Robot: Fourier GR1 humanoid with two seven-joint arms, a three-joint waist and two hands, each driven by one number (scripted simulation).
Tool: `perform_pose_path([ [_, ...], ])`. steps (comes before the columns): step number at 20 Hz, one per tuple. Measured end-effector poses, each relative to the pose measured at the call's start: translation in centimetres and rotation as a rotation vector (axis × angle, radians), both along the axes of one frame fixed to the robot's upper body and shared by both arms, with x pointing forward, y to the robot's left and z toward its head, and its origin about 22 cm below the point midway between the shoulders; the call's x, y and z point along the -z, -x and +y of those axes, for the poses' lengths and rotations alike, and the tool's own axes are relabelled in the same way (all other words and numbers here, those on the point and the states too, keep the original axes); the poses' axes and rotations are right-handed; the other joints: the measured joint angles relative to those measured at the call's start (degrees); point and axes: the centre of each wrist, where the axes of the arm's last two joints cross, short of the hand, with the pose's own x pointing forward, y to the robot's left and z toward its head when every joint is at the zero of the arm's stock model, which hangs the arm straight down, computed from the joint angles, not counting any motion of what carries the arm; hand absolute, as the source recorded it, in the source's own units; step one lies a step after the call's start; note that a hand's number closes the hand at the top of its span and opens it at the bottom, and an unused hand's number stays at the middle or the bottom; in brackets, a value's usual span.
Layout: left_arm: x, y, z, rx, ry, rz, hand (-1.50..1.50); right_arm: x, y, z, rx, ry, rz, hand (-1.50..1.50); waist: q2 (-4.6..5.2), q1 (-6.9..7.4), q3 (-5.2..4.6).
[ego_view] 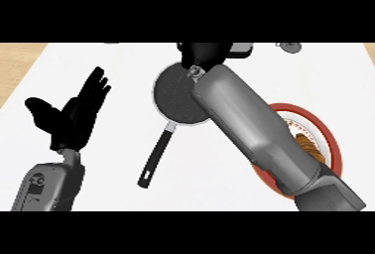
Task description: Pick the can from the plate and place it in the pan
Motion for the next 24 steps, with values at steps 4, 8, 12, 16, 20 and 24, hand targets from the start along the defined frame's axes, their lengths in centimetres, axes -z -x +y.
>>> perform_pose_path([
  [4,0.0,0.2,1.1,-0.014,0.005,-0.001,0.00,3.2,-0.2,-0.9,-0.039,-0.043,0.021,1.50,0.04,-0.96,0.06],
  [8,0.2,0.5,0.8,-0.015,0.010,-0.003,0.00,6.4,-0.5,-1.9,-0.053,-0.069,0.045,1.50,0.22,-1.01,0.09],
  [12,0.2,0.3,0.9,-0.020,0.005,-0.007,0.00,8.8,-1.0,-3.1,-0.021,-0.102,0.093,1.50,0.41,-1.03,0.11],
  [16,0.0,0.3,0.7,-0.023,0.003,-0.010,0.00,10.8,-1.2,-4.7,0.048,-0.223,0.144,-1.50,0.41,-1.07,0.17],
  [20,0.0,0.3,0.8,-0.020,0.003,-0.009,0.00,12.7,-1.2,-5.9,0.076,-0.328,0.167,-1.50,0.47,-1.02,0.19],
  [24,0.4,0.4,1.0,-0.025,0.004,0.002,0.00,14.0,-0.7,-6.2,0.058,-0.404,0.109,-1.50,0.29,-1.34,0.20],
])
